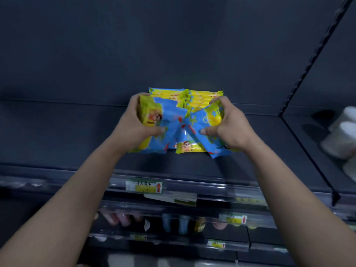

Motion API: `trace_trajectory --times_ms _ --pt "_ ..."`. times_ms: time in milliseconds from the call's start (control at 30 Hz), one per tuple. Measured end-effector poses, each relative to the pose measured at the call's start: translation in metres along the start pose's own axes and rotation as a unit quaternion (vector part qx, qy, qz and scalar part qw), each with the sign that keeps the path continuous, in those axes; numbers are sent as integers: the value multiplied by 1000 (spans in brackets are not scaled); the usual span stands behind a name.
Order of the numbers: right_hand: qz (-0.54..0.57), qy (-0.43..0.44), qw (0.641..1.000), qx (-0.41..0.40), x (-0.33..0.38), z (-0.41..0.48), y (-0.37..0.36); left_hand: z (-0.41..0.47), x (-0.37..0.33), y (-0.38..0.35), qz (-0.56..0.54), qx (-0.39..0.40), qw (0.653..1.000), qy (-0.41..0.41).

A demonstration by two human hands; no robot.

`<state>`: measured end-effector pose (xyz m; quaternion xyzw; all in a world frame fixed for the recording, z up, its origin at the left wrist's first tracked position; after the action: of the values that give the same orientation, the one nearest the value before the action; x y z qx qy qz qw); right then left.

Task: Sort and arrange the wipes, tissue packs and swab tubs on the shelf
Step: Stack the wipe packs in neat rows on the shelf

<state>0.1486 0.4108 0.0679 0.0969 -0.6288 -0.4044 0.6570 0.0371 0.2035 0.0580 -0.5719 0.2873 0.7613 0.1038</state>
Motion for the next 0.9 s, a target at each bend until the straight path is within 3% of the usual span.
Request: trace_trajectory --times_ms 100,267,400,633,767,900 --pt "157 -23 986 -41 0 -4 0 -2 7 -4 -174 -26 984 28" --pt "255 -65 956 -130 -11 -12 1 -5 28 0 -286 -45 955 59" --pt "296 -105 933 -175 -8 -15 2 -5 37 5 -325 -43 943 61" --pt "480 -137 850 -167 5 -25 -34 -7 52 2 -400 1 913 82" --pt "537 -164 816 -138 -10 -38 -58 -15 67 11 -357 39 929 89" --pt "508 -181 833 -119 -17 -43 -58 -20 74 30 -306 43 946 101"
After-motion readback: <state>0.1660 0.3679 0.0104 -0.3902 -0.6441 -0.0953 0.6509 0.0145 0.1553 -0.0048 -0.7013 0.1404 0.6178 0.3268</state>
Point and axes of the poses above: each hand's wrist, its own z-axis towards the middle knuckle, its own y-axis out of the back of the hand, x = y × z, the point moved 2 cm from there along z, towards the middle knuckle, and after that the axes turned 3 degrees about x, right-handed, at the moved point
